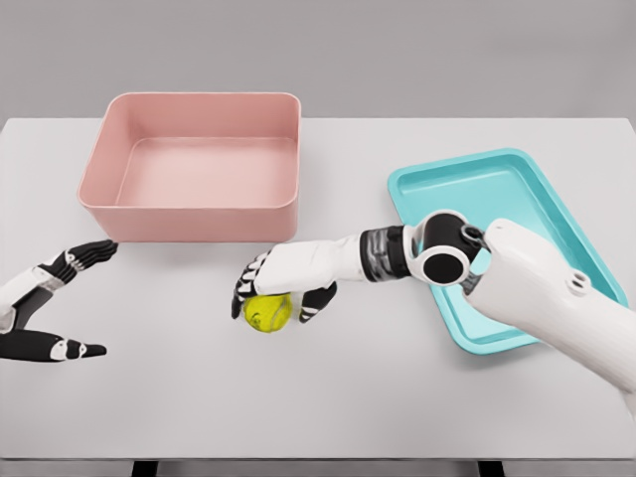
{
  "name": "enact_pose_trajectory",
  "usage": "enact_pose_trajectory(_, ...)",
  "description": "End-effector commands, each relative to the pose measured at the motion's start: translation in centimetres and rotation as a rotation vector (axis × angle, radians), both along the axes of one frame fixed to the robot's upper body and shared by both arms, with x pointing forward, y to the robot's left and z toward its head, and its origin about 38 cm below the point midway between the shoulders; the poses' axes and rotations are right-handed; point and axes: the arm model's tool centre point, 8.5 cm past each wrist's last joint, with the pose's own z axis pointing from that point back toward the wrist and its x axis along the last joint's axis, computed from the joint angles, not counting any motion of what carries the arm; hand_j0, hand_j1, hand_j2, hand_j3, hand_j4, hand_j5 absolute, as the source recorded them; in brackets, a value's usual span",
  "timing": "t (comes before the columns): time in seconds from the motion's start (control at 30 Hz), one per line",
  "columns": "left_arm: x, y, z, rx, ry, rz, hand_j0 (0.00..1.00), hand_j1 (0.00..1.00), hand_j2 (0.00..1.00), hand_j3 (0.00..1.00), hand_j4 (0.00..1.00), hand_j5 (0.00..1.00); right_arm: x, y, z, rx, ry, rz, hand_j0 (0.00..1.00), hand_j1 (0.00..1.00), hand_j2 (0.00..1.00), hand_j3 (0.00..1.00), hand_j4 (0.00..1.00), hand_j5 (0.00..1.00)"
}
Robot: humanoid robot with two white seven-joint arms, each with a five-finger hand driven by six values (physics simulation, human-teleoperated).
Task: Put the tennis from the blue tray into the pink basket with both arms
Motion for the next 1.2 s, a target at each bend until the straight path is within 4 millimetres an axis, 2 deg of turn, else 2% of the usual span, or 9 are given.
enact_pose_trajectory(0.0, 0.0, -0.1, -0.1, 0.001, 0.004, -0.002, 1.00, 1.00, 1.00, 1.00, 1.00, 1.00, -0.2, 0.1, 2.0, 0.051, -0.028, 0.010, 1.00, 1.00, 1.00, 1.00, 1.00, 1.00)
enact_pose_trajectory(0.17, 0.0, -0.3, -1.2, 0.012, 0.081, 0.021, 1.00, 1.00, 1.00, 1.00, 1.00, 1.00, 0.9, -5.5, 7.7, 0.218, -0.073, -0.052, 1.00, 1.00, 1.00, 1.00, 1.00, 1.00)
enact_pose_trajectory(0.27, 0.1, -0.5, -1.9, 0.033, 0.116, 0.032, 1.00, 1.00, 1.00, 1.00, 1.00, 1.00, 1.6, -14.1, 12.5, 0.343, -0.069, -0.112, 1.00, 1.00, 1.00, 1.00, 1.00, 1.00)
enact_pose_trajectory(0.33, 0.0, -0.8, -2.3, 0.048, 0.131, 0.028, 1.00, 1.00, 1.00, 1.00, 1.00, 1.00, 0.9, -21.7, 15.1, 0.369, -0.078, -0.212, 1.00, 1.00, 1.00, 1.00, 1.00, 1.00)
enact_pose_trajectory(0.4, 0.0, -1.2, -2.6, 0.066, 0.126, 0.018, 1.00, 1.00, 1.00, 1.00, 1.00, 1.00, 0.7, -25.8, 16.6, 0.381, -0.086, -0.306, 1.00, 1.00, 1.00, 1.00, 1.00, 1.00)
enact_pose_trajectory(0.73, 0.4, -4.5, -2.0, 0.053, -0.057, -0.046, 1.00, 1.00, 1.00, 1.00, 1.00, 1.00, -0.8, -28.7, 12.5, 0.417, 0.013, -0.408, 1.00, 1.00, 1.00, 1.00, 1.00, 1.00)
enact_pose_trajectory(0.8, 0.2, -5.0, -1.9, 0.039, -0.092, -0.061, 1.00, 1.00, 1.00, 1.00, 1.00, 1.00, -0.7, -29.6, 13.8, 0.441, -0.021, -0.433, 1.00, 1.00, 1.00, 1.00, 1.00, 1.00)
enact_pose_trajectory(1.03, 0.4, -6.7, -2.8, 0.023, -0.117, -0.055, 1.00, 1.00, 1.00, 1.00, 1.00, 1.00, -1.4, -29.1, 14.7, 0.453, -0.044, -0.407, 1.00, 1.00, 1.00, 1.00, 1.00, 1.00)
enact_pose_trajectory(1.17, 0.8, -8.8, -3.5, 0.016, -0.114, -0.095, 1.00, 1.00, 1.00, 1.00, 1.00, 1.00, -2.1, -28.6, 12.7, 0.444, 0.010, -0.402, 1.00, 1.00, 1.00, 1.00, 1.00, 1.00)
